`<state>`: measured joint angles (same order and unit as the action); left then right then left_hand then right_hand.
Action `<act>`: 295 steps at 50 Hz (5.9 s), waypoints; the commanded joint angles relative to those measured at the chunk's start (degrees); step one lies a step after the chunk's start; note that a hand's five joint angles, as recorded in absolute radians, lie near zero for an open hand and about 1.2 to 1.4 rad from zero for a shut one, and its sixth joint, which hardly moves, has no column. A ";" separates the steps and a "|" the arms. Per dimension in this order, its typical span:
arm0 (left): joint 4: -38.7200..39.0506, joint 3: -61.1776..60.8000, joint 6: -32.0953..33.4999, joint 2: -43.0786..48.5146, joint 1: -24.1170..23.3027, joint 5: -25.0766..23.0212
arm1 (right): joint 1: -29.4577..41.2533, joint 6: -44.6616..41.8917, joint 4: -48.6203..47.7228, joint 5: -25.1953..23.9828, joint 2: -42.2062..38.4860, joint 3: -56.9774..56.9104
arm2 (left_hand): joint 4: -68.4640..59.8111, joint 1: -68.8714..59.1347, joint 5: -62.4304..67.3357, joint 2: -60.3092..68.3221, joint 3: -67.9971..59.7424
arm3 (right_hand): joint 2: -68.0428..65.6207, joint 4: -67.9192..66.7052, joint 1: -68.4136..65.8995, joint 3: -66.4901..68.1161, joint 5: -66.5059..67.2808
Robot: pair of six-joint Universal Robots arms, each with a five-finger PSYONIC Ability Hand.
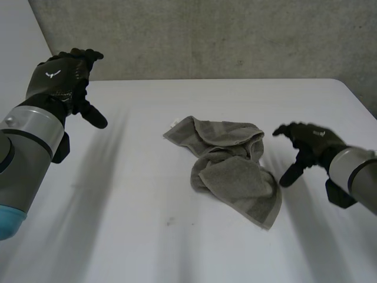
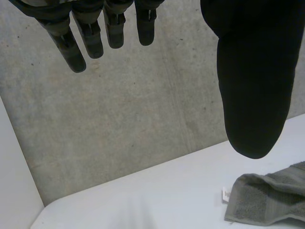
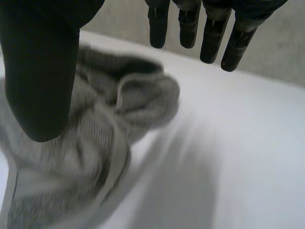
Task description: Fold the towel.
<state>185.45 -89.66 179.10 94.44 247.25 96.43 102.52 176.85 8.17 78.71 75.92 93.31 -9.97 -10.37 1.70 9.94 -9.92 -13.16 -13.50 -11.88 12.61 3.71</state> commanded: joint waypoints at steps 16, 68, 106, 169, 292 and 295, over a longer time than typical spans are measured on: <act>0.35 -1.22 0.02 0.40 -0.45 -0.10 | 0.13 2.01 -12.03 -0.40 -9.03 0.20 | -0.75 -0.35 -0.98 0.78 -0.80 | -66.84 -66.50 -68.12 67.39 66.29; -14.32 45.89 -0.24 53.40 -20.67 -10.64 | 11.91 -29.80 8.97 -6.64 30.78 4.69 | -57.27 -56.86 55.54 57.30 -57.32 | -66.84 -66.50 -68.12 67.39 66.29; -11.77 -1.74 32.89 2.68 -2.74 0.08 | 7.86 -44.59 28.94 -3.75 -10.24 -18.83 | -70.03 -69.63 68.30 70.06 -70.08 | -66.84 -66.50 -68.12 67.39 66.29; 10.90 -14.66 17.34 -8.22 -1.07 -6.07 | -0.05 -27.09 8.98 2.24 -11.33 -20.11 | -70.03 -69.63 68.30 70.06 -70.08 | 3.16 3.50 1.88 -2.61 -3.71; 8.09 47.34 18.66 20.53 2.71 1.66 | 7.25 -53.10 -18.19 8.65 -6.57 -36.10 | -70.03 -69.63 68.30 70.06 -70.08 | -66.84 -66.50 -68.12 67.39 66.29; 8.18 38.73 17.96 19.04 2.89 1.31 | 7.25 -53.01 -15.46 8.39 -6.40 -31.79 | -70.03 -69.63 68.30 70.06 -70.08 | -66.84 -66.50 -68.12 67.39 66.29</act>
<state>192.65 -37.02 199.30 115.69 249.95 98.37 109.90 123.79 -12.66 87.44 69.02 54.05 -69.78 -69.02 59.53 69.82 -69.69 -67.36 -68.28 -55.77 67.91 56.34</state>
